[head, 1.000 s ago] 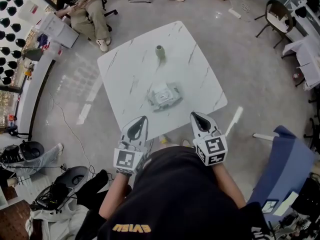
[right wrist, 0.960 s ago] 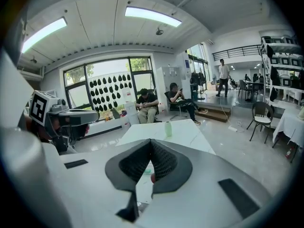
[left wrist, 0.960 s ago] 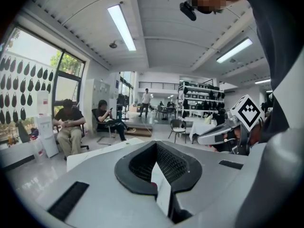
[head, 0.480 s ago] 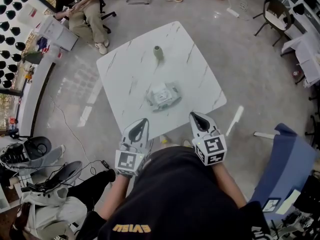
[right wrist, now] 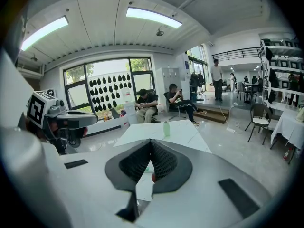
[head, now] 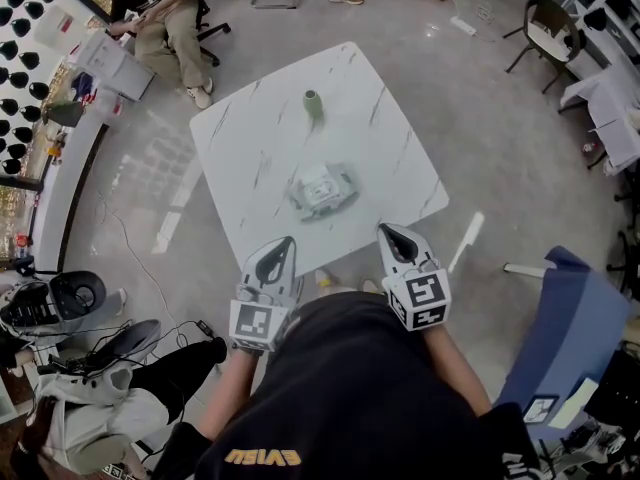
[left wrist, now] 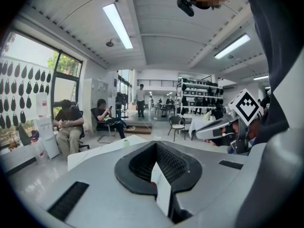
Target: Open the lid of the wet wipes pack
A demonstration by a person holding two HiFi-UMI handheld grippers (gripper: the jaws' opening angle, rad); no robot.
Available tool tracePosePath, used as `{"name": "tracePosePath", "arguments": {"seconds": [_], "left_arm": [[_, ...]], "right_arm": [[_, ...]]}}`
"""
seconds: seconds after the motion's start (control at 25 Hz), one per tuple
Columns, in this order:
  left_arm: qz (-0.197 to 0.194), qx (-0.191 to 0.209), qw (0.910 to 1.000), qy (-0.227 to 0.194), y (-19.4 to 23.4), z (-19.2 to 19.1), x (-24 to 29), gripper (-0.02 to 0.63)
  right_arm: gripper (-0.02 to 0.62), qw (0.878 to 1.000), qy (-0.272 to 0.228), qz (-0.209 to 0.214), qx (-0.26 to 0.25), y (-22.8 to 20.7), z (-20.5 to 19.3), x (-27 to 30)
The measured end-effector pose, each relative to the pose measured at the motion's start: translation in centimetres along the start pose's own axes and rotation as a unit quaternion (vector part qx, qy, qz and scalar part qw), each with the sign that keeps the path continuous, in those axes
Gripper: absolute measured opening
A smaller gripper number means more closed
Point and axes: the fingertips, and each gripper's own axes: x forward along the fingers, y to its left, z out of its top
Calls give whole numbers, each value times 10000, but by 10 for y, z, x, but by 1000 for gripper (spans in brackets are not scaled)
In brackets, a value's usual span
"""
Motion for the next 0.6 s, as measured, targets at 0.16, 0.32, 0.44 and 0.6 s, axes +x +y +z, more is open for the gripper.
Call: {"name": "tracePosePath", "arguments": {"seconds": [0.16,0.32,0.44,0.6], "left_arm": [[-128,264,9995,115,-10,-2,1,17],[-273,971,9942,359,-26,-6,3,17],[-368,1028,9934,362,-35,-9,3,17],[-426,1434,9881,358,-43,-9,7,17]], "right_arm": [[2,10000,28,15,7,-1,-3,-4],[2,10000,37,5,24,-3,-6,-8],[2,10000,30,-1,63,-5,-9,-11],[2,9999,20,34,100,-8,-13,-12]]}}
